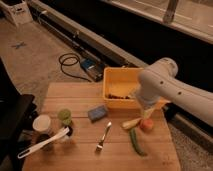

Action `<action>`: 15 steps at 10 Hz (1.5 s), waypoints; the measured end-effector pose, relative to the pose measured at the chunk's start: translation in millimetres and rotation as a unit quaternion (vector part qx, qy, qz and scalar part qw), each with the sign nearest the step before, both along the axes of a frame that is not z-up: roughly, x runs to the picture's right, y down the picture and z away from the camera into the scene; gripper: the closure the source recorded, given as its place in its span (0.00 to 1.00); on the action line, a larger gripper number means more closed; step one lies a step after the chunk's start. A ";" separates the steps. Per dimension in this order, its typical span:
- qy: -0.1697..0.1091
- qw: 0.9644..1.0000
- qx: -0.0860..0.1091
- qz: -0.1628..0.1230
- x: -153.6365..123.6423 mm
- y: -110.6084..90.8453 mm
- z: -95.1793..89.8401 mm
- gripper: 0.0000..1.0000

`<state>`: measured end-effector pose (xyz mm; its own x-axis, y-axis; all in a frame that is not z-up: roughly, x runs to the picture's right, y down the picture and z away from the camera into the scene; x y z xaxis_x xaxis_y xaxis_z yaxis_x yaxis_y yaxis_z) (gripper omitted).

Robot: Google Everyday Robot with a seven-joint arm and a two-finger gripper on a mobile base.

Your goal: Stack cups into tray

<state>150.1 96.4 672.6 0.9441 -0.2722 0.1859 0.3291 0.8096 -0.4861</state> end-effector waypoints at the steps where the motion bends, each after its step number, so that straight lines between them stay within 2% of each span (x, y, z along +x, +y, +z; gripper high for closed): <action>1: -0.018 1.000 0.003 -0.018 -19.2 1.9 -3.3 0.35; 5: -0.018 1.000 0.003 -0.023 -20.3 2.3 -3.1 0.35; 7: -0.003 0.999 -0.002 -0.037 -13.0 -0.5 1.1 0.35; 9: -0.011 0.998 0.007 -0.063 -24.0 -8.4 7.4 0.35; 11: -0.029 0.995 0.017 -0.092 -51.8 -14.5 10.6 0.35; 12: -0.046 0.992 0.025 -0.112 -77.2 -18.5 12.1 0.35; 13: -0.069 0.988 0.033 -0.135 -110.2 -21.5 13.3 0.35; 15: -0.099 0.981 0.044 -0.162 -151.6 -24.5 13.7 0.35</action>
<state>-1.6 71.9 686.2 0.7528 -0.5754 0.3198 0.6573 0.6827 -0.3190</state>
